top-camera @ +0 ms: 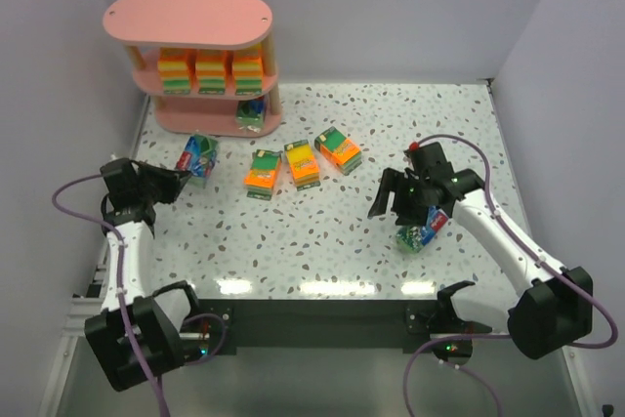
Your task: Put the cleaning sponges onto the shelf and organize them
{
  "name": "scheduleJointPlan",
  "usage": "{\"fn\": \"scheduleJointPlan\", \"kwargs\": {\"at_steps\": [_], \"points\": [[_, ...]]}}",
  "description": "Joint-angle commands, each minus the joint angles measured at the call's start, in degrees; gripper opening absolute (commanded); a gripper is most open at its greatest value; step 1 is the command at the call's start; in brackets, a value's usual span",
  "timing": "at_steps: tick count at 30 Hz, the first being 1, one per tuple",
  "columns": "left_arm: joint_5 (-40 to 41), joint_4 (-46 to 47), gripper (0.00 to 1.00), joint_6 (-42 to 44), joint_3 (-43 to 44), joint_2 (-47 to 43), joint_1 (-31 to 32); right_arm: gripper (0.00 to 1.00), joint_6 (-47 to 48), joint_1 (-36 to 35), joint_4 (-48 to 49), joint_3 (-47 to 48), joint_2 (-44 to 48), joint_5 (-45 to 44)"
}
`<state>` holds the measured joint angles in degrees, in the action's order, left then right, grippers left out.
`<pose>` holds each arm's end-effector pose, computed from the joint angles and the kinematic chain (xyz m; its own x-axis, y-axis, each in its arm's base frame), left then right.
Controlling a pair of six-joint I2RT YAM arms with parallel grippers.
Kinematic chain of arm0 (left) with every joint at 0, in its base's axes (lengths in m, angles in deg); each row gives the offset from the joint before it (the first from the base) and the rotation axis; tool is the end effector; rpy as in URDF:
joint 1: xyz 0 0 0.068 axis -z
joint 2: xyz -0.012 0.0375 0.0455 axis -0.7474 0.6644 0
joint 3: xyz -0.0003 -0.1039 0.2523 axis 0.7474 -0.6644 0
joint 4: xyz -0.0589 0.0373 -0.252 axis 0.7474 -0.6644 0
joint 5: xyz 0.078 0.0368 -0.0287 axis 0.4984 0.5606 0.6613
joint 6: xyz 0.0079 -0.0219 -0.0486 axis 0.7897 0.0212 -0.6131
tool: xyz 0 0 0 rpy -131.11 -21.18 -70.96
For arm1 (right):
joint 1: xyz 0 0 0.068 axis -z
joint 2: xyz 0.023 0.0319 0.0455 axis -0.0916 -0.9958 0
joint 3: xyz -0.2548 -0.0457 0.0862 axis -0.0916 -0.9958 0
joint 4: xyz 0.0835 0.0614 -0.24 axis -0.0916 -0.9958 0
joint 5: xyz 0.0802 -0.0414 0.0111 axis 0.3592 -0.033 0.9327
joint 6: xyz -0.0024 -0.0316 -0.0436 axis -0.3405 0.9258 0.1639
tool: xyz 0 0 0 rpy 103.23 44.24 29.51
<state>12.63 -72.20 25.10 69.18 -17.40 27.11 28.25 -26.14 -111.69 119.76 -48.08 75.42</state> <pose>0.2002 0.0633 0.2446 -0.2367 -0.9410 -0.2417 -0.4693 0.3286 -0.8197 0.2048 0.0863 0.2597 -0.9244 0.2579 -0.2812 0.1167 0.8928 0.4351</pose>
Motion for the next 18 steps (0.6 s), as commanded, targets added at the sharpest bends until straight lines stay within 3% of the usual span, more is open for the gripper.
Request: {"fn": "scheduleJointPlan", "kwargs": {"at_steps": [1,5,10,18], "points": [[-8.7,7.3,0.0,4.0,1.8,3.8,-3.0,0.78,1.0,0.2,-0.6,3.2,-0.5,-1.5],[-9.5,20.3,0.0,-0.5,0.8,9.4,-3.7,0.78,1.6,0.3,-1.3,4.7,-1.9,-2.0],[-8.0,30.2,0.0,-5.7,1.3,15.4,-3.6,0.78,2.3,0.3,-2.1,5.4,-2.3,-3.4],[-3.7,37.1,0.0,-10.2,6.5,26.4,-1.8,0.78,1.7,0.3,-2.9,4.9,-2.0,-4.6]]}}
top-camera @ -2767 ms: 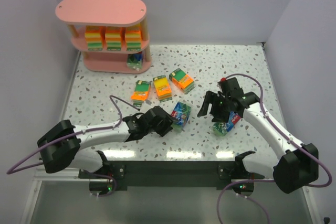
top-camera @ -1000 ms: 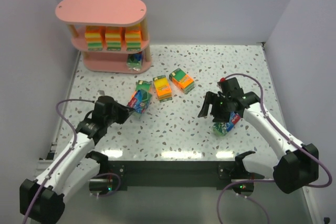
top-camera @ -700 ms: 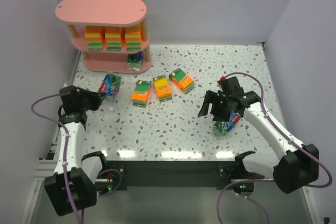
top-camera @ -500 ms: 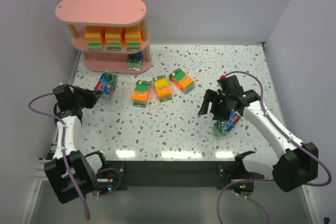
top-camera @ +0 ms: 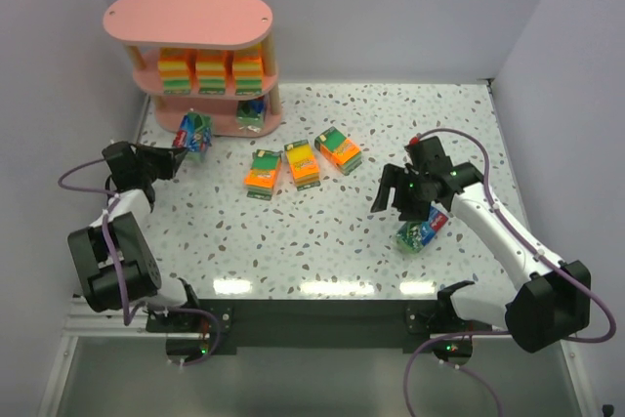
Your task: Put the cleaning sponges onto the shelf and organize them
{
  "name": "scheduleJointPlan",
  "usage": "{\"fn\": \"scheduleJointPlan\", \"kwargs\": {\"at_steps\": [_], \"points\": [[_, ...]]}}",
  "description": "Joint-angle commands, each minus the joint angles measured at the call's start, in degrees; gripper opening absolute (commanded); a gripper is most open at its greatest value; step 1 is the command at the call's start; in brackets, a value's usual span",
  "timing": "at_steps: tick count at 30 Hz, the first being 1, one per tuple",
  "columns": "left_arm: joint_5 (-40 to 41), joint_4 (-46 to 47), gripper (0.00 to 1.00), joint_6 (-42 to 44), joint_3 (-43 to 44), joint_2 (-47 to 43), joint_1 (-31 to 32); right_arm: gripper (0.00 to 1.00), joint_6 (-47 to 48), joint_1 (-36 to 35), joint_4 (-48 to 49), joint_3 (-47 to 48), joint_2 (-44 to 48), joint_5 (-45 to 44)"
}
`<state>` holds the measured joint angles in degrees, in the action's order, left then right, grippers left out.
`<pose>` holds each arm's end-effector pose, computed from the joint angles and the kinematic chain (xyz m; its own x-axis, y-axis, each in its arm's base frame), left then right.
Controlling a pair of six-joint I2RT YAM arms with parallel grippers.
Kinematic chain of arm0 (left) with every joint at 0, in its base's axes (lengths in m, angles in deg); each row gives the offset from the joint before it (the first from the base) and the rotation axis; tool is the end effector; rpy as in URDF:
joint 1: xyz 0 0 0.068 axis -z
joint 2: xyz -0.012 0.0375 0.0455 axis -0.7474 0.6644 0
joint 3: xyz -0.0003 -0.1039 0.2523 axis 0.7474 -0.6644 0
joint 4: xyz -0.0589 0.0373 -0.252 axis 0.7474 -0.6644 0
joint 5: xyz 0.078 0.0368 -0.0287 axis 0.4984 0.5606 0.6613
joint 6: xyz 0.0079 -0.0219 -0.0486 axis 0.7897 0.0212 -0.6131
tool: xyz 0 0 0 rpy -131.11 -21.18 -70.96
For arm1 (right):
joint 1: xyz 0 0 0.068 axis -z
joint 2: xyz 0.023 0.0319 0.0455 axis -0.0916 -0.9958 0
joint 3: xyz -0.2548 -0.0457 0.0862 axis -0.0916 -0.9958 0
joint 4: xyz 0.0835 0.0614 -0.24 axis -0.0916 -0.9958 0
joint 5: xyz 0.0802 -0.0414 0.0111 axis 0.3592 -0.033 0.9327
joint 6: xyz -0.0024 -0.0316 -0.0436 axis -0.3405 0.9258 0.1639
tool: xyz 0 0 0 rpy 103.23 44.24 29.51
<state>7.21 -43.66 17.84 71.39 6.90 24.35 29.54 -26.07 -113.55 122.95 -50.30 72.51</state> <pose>0.2707 0.1024 0.2056 -0.1896 -0.9692 -0.1570 -0.3815 0.2200 -0.8978 0.2132 0.0873 0.2666 -0.9202 0.2471 -0.3036 0.1183 0.9149 0.3859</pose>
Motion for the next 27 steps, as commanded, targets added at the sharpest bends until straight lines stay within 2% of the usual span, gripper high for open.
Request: {"fn": "scheduleJointPlan", "kwargs": {"at_steps": [1,5,11,27], "points": [[2.5,8.4,0.0,-3.0,5.1,3.0,2.3,0.78,0.4,0.3,-1.1,1.7,0.2,-1.8],[5.6,12.1,0.0,-7.1,8.4,9.2,5.7,0.78,0.3,0.3,-1.7,2.2,0.5,-2.5],[10.8,12.9,0.0,-9.9,15.4,16.1,9.0,0.78,0.3,0.3,-3.4,2.9,1.3,-4.5],[13.5,22.1,0.0,-16.6,20.4,30.4,14.2,0.78,0.5,0.3,-5.1,5.4,0.1,-6.6]]}}
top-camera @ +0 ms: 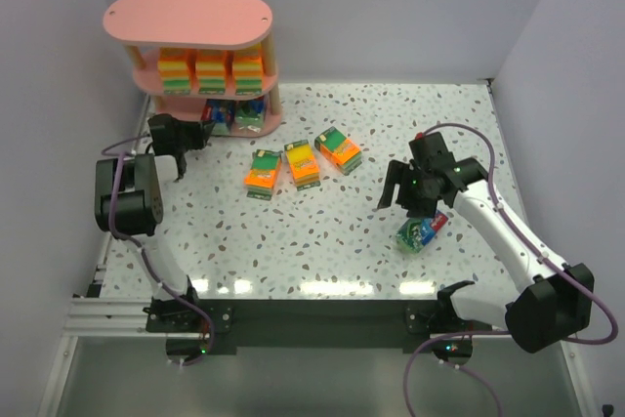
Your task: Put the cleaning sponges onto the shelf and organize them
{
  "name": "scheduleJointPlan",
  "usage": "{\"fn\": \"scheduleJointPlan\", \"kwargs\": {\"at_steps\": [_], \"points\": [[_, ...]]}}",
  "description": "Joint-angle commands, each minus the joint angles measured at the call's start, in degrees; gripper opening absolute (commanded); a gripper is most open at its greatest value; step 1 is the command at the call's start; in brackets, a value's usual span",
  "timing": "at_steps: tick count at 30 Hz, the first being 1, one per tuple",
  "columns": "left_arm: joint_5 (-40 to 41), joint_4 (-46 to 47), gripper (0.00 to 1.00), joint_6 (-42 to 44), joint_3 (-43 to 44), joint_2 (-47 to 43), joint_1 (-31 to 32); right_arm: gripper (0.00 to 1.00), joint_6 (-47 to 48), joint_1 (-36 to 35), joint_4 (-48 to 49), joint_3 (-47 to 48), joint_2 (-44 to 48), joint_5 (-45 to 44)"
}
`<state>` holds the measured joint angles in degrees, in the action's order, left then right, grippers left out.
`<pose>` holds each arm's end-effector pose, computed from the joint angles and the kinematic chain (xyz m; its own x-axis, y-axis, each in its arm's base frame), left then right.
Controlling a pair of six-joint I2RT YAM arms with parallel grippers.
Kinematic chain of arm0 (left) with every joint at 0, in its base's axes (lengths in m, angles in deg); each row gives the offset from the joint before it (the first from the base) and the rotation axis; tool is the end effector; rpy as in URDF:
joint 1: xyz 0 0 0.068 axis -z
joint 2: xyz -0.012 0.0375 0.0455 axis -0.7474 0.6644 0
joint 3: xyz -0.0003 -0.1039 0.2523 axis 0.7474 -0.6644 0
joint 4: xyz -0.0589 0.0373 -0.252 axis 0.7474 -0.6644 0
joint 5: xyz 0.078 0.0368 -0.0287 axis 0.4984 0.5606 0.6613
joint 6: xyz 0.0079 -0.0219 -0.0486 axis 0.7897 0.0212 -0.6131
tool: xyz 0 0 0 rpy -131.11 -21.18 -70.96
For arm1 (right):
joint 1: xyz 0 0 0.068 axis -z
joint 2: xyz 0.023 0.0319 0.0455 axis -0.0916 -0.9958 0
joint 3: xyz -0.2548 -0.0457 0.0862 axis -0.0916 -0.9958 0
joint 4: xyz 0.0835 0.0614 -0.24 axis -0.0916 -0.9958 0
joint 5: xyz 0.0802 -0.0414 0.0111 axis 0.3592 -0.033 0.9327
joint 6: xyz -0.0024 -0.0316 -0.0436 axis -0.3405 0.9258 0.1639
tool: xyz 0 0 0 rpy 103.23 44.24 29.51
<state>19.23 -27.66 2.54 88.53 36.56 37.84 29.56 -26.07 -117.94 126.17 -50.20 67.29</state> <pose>0.3931 0.0632 0.1539 -0.1295 -0.9913 -0.0228 -0.3895 0.0720 -0.9182 0.2119 0.0834 0.2798 -0.9060 0.2588 -0.3349 0.1529 0.9380 0.3111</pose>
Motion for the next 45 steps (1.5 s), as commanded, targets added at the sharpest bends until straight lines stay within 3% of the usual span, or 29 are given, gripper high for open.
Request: {"fn": "scheduleJointPlan", "kwargs": {"at_steps": [1,8,15,26,28,34,39,45], "points": [[1.5,6.9,0.0,-1.5,4.0,1.4,1.0,0.78,0.5,0.3,-0.8,2.2,-0.1,-1.3],[1.5,6.0,0.0,-1.9,8.3,4.9,2.0,0.78,0.5,0.3,-0.1,1.4,-0.3,-1.3],[2.7,6.1,0.0,-2.4,6.8,4.6,2.6,0.79,0.9,0.3,0.6,1.4,-0.8,-1.2],[5.7,1.5,0.35,-1.8,4.3,-1.7,3.2,0.79,1.3,0.3,1.8,0.3,-0.8,-0.2],[5.3,1.5,0.5,-1.8,4.0,-2.1,3.2,0.79,1.4,0.3,2.0,-0.2,-0.4,-0.1],[5.8,1.8,0.7,-2.1,-0.5,-7.8,3.4,0.79,1.5,0.3,2.1,-0.9,0.8,-0.3],[3.9,1.7,0.82,0.1,-4.8,-15.8,3.6,0.81,2.8,0.5,2.1,-0.8,0.4,-0.9],[-1.8,-4.0,0.85,6.0,-12.4,-27.8,6.1,0.93,2.3,5.4,-4.3,2.1,-4.2,-11.7]]}}
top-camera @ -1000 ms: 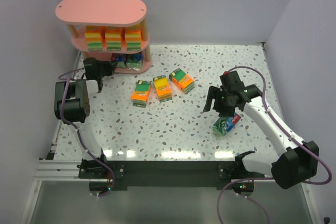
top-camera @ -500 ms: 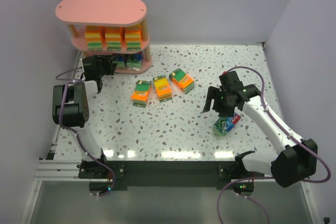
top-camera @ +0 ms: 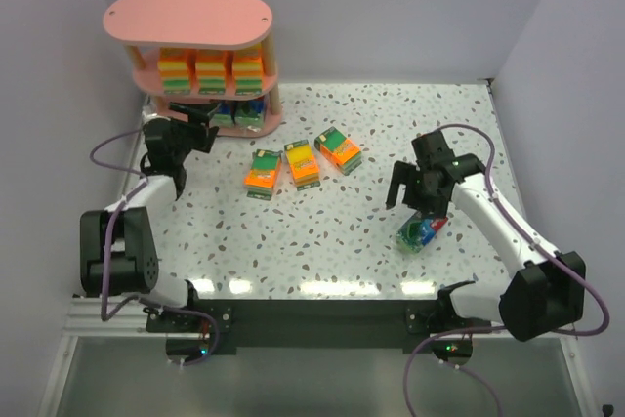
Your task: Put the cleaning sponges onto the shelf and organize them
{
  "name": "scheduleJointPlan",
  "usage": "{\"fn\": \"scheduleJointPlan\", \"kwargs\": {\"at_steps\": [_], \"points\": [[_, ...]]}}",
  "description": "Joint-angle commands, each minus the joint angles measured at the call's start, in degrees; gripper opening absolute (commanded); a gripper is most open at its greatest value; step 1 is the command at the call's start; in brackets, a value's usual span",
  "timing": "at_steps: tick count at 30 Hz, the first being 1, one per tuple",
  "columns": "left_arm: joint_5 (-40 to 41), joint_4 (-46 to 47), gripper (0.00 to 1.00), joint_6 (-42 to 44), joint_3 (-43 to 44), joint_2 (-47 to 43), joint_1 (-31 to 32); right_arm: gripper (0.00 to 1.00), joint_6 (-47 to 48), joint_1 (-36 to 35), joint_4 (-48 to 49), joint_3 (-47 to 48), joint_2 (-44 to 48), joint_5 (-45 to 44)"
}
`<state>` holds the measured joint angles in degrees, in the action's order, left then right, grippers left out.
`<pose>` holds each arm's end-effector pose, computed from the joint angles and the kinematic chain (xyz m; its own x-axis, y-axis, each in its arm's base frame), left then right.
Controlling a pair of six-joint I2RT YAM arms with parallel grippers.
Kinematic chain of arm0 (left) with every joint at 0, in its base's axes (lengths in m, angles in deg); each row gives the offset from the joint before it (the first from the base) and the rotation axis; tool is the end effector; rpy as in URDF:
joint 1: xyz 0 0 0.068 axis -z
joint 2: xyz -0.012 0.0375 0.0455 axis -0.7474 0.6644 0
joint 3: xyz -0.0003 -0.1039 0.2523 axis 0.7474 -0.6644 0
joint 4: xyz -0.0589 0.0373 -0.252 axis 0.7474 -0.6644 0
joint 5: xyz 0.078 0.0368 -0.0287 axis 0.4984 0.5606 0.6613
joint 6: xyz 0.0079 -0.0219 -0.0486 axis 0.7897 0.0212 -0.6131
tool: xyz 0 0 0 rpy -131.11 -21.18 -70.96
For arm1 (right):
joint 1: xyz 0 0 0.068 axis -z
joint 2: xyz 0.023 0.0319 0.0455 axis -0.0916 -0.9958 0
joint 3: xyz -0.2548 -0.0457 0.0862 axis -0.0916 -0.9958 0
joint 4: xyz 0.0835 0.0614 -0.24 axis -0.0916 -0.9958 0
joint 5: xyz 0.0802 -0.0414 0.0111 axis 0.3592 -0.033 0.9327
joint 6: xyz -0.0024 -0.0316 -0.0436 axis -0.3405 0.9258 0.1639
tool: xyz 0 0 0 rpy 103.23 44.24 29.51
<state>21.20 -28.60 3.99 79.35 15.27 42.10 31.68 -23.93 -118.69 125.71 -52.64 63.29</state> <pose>0.3377 0.0285 0.2325 -0.1650 -0.9797 -0.1141 -0.2001 0.1465 -0.9688 0.2202 0.0746 0.2677 -0.9080 0.2574 -0.3306 0.1930 0.9573 0.2152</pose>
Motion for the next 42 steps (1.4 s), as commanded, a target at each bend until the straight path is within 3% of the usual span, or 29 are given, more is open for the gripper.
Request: {"fn": "scheduleJointPlan", "kwargs": {"at_steps": [1,6,12,22,24,29,31,42], "points": [[-5.0,-4.7,0.85,6.1,-3.8,-8.0,2.6,0.94,-0.2,4.5,-5.2,2.8,-2.2,-8.9],[-6.1,-12.8,0.86,10.6,-8.3,-18.5,9.2,0.99,-2.4,10.8,-6.2,2.9,-3.9,-14.6],[-6.2,-18.4,0.86,10.6,-16.9,-30.6,11.6,0.99,-6.2,13.3,0.0,-2.7,-7.0,-8.2],[-7.1,-37.6,0.86,19.2,-14.4,-42.7,11.7,0.99,-9.5,13.3,11.8,-9.7,-13.1,-0.7],[-8.0,-41.1,0.86,21.3,-13.4,-44.2,11.7,0.91,-9.8,13.1,15.7,-12.2,-14.0,3.2],[-9.9,-48.7,0.86,24.2,-12.8,-48.4,11.7,0.62,-13.5,4.7,22.0,-12.8,-15.8,6.8],[-11.0,-51.1,0.86,24.6,-13.5,-50.0,11.7,0.56,-15.2,-1.5,22.8,-9.8,-17.8,5.7],[-7.0,-64.6,0.87,25.8,-11.5,-58.1,11.6,0.59,-21.6,-21.2,22.0,9.5,-31.9,6.4]]}}
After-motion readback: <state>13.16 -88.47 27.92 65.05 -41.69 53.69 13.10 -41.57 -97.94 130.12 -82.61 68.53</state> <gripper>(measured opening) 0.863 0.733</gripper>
